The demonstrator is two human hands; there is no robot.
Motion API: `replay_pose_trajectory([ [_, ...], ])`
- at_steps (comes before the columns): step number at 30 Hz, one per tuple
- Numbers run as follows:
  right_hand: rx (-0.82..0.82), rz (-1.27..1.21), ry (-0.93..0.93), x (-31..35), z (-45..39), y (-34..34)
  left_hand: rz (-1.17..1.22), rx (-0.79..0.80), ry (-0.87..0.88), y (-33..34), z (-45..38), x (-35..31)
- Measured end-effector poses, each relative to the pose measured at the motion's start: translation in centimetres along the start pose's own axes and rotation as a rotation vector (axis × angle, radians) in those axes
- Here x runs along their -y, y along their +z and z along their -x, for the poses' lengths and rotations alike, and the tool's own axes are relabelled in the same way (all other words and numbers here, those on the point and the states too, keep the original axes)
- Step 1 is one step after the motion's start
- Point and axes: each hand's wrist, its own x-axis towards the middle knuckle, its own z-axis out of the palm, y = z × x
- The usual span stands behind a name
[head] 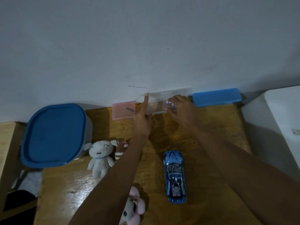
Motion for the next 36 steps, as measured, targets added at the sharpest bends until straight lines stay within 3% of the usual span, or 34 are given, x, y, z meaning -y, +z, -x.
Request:
replay_pose_trajectory([
  [13, 0.095, 0.22, -0.069, -0.3, 0.3, 0.6, 0.002, 0.002, -0.002, -0.3, -0.1, -0.4],
  [36, 0.03, 0.382, -0.091, -0.7, 0.6, 2.4, -0.017, -0.024, -0.025, -0.7, 0.1, -1.0],
])
